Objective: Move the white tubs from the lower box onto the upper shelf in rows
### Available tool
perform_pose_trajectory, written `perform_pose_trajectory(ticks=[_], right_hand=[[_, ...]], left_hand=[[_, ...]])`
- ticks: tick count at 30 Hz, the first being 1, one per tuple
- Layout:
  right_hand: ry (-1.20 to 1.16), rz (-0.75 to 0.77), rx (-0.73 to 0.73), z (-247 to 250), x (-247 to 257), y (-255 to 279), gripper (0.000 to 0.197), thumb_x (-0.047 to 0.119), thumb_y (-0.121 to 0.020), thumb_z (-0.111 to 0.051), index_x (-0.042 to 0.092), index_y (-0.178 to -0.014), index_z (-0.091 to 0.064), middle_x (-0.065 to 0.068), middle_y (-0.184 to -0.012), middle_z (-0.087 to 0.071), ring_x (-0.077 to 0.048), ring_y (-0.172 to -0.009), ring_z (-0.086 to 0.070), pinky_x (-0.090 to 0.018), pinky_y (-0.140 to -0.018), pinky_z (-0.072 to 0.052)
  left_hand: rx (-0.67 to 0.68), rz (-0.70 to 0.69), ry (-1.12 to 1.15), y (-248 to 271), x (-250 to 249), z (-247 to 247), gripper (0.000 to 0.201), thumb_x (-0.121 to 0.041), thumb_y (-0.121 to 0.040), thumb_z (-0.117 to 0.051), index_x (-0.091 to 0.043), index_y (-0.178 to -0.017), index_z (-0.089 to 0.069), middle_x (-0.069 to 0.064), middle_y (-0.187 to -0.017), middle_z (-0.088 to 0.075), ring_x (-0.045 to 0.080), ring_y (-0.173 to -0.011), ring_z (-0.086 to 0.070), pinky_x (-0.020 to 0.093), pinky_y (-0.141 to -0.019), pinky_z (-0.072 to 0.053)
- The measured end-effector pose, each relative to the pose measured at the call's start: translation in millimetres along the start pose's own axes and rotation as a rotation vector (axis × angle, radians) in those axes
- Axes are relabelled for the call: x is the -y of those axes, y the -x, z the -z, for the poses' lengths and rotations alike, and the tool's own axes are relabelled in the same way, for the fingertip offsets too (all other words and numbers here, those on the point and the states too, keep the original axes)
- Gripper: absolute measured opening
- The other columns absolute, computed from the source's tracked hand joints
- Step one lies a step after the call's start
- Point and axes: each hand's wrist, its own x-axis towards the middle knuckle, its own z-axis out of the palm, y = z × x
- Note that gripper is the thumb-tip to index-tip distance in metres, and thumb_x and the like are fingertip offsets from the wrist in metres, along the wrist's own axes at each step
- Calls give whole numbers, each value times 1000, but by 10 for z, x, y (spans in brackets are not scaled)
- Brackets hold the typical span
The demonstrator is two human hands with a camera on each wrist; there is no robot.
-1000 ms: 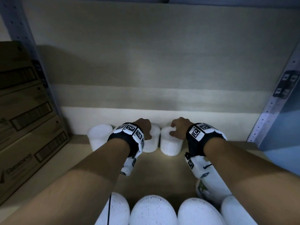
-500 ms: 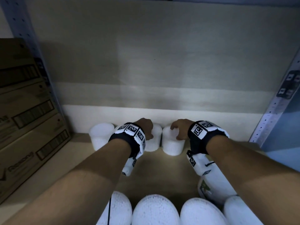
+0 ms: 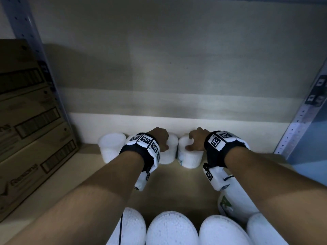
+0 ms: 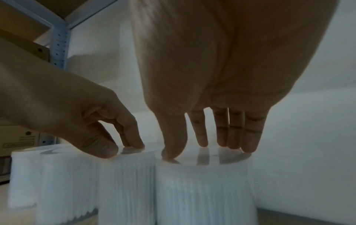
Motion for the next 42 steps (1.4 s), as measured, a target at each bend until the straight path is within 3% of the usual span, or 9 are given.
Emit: perform_pose_trajectory(ticks=[3, 6, 10, 14, 16, 19, 34, 38, 42], right_hand=[[-10, 22, 18, 29, 2, 12, 63, 42, -89, -58, 13, -141, -38, -13, -145, -36, -31, -131, -44, -37, -105, -40], [-54, 70, 47, 56, -23, 5, 59, 23, -88, -62, 15, -142, -39, -9, -148, -36, -26, -134, -41, -31, -106, -37], [-79, 99, 58, 68, -47, -6, 56, 5, -88, -54, 19, -141, -41, -7, -150, -36, -25, -136, -39, -31, -110, -37], [-65, 46, -70, 42, -33, -19, 48, 28, -93, -51, 16, -138, -43, -10, -146, -37, -30, -134, -38, -34, -110, -34], [-42, 19, -60, 11, -17, -37, 57, 42, -92, -50, 13, -140, -40, -13, -145, -36, -31, -133, -39, -38, -109, -35], [-8, 12, -11, -34, -6, -59, 66, 49, -89, -53, 12, -141, -37, -14, -145, -35, -32, -132, -41, -40, -108, -37], [-79, 101, 54, 74, -39, -20, 60, 23, -85, -66, 16, -139, -43, -8, -147, -39, -25, -133, -43, -32, -105, -37], [-165, 133, 46, 115, -42, 8, 55, 6, -84, -58, 20, -136, -48, -5, -146, -41, -24, -133, -42, -31, -105, -38], [-58, 55, -66, 124, 8, 13, 47, 24, -91, -56, 15, -136, -47, -9, -144, -43, -27, -132, -42, -31, -108, -32]], left_hand=[[-3, -2, -1, 12, -7, 6, 45, -27, -91, -58, 0, -128, -55, 15, -134, -55, 30, -124, -52, 38, -104, -44], [-2, -1, 10, 17, -7, 6, 45, -26, -91, -59, -1, -128, -55, 15, -134, -55, 30, -124, -52, 38, -104, -45], [15, 2, 14, 30, -14, 14, 45, -25, -91, -58, 1, -128, -55, 17, -135, -54, 30, -124, -52, 39, -104, -44], [21, 2, 15, 42, -18, 16, 48, -25, -92, -57, -1, -132, -51, 16, -139, -50, 30, -129, -48, 39, -107, -41], [23, 3, 8, 51, -18, 16, 48, -25, -92, -56, -1, -133, -49, 16, -140, -49, 30, -130, -47, 39, -108, -40], [18, -3, 3, 68, -27, 25, 50, -25, -94, -54, -2, -136, -46, 15, -143, -45, 29, -133, -42, 37, -110, -37], [18, -8, -29, 132, -63, 55, 50, -27, -96, -50, -3, -140, -42, 13, -147, -40, 28, -138, -36, 35, -113, -32], [24, -6, -37, 143, -66, 59, 49, -27, -95, -50, -3, -137, -45, 14, -144, -44, 28, -135, -39, 36, -112, -33], [20, -5, -32, 152, -56, 53, 46, -26, -95, -51, -4, -136, -47, 13, -141, -46, 27, -133, -41, 35, -111, -35]])
